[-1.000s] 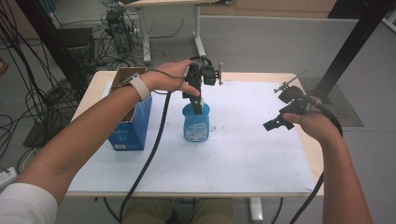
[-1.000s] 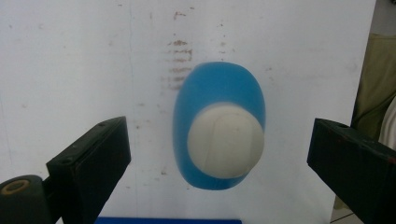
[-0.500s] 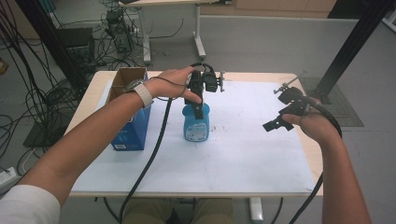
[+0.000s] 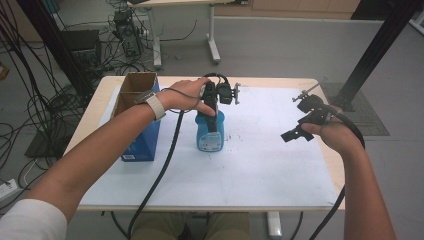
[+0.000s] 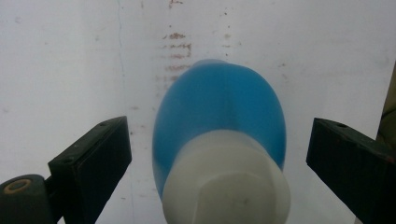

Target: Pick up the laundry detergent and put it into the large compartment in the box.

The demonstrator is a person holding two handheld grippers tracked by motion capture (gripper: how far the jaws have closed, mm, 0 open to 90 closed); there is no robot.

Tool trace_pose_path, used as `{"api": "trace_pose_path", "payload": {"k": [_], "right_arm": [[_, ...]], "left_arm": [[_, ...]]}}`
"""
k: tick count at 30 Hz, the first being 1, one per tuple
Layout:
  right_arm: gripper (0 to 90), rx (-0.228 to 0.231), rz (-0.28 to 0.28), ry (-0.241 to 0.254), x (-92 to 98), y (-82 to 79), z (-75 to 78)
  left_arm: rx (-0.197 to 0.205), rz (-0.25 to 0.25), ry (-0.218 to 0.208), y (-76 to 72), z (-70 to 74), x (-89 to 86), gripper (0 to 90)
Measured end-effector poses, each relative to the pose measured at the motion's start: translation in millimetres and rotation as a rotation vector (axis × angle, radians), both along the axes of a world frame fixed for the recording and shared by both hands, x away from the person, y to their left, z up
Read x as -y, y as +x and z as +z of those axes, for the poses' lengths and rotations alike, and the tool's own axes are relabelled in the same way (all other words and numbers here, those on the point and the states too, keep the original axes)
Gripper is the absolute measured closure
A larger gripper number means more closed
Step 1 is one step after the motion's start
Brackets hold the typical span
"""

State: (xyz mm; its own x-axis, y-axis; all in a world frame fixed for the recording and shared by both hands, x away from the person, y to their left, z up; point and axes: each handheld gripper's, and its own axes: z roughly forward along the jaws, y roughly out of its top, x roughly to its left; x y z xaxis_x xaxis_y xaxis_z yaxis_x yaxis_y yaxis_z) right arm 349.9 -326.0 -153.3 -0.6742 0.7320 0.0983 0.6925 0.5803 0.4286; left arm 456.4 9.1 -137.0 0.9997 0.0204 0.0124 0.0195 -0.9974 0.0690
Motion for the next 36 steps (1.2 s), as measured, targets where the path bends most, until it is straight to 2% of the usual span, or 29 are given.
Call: {"api": "trace_pose_path", "payload": {"k": [15,25,36], "right_arm": [[6.7,-0.001,0.0,0.003,0.5,-0.4,-1.5],[6.7,0.007,0.005,0.004,-0.6,-1.1,-0.7],[6.7,0.005,0.005,0.005,-0.7,-0.9,-2.1]], "left_arm": [[0.006,-0.007,0.019,-1.5,-13.5,3.8,10.2],[0.014,-0.005,0.006,-1.6,-16.3,2.5,13.7],[0.028,-0.013,0.005,-2.8,-17.6,1.1,25.1]]}}
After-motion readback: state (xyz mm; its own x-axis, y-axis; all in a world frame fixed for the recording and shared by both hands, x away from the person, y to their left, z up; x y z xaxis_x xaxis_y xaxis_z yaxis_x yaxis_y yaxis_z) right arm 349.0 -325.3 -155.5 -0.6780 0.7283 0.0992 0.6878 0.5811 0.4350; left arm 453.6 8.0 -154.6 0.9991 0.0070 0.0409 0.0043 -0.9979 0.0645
